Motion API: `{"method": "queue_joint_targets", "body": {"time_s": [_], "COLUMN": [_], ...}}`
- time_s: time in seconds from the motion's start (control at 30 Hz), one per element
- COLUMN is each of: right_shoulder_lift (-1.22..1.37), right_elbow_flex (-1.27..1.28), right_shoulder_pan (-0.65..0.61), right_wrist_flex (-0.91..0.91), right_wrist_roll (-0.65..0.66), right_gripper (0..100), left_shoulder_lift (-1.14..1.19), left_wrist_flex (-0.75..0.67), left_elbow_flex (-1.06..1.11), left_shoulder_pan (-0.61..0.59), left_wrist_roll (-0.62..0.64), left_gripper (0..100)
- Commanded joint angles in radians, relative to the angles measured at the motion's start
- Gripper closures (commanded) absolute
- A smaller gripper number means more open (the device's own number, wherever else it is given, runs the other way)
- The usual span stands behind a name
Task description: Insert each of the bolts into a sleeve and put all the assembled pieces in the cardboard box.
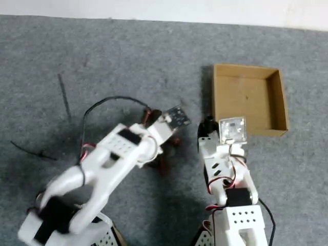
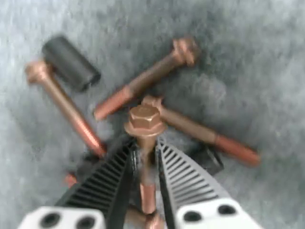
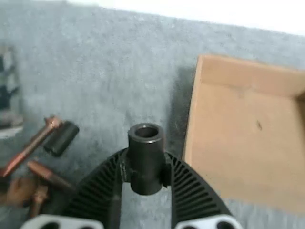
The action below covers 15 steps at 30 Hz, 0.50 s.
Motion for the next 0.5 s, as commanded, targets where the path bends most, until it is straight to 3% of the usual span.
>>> {"method": "queue_joint_targets", "body": {"time_s": [0.0,0.17,0.3,0.47], "right_shoulder_lift": [-0.022,-0.022,-0.022,-0.021], "right_elbow_flex": [0.027,0.122,0.185,0.234], "right_shoulder_pan": [0.007,0.005,-0.079,-0.217], "right_wrist_flex": [-0.143,-0.349,-0.455,-0.501], "right_wrist_roll": [-0.003,-0.003,-0.003,-0.002], "right_gripper": [99.4,99.4,99.4,99.4], "left_shoulder_lift": [-0.249,-0.595,-0.834,-1.09], "left_wrist_flex": [-0.098,-0.181,-0.181,-0.186], "left_elbow_flex": [0.145,0.34,0.437,0.519], "left_shoulder_pan": [-0.018,-0.018,-0.019,-0.097], "left_wrist_roll": [-0.003,-0.002,0.012,0.18], "left_gripper": [99,99,99,99]}}
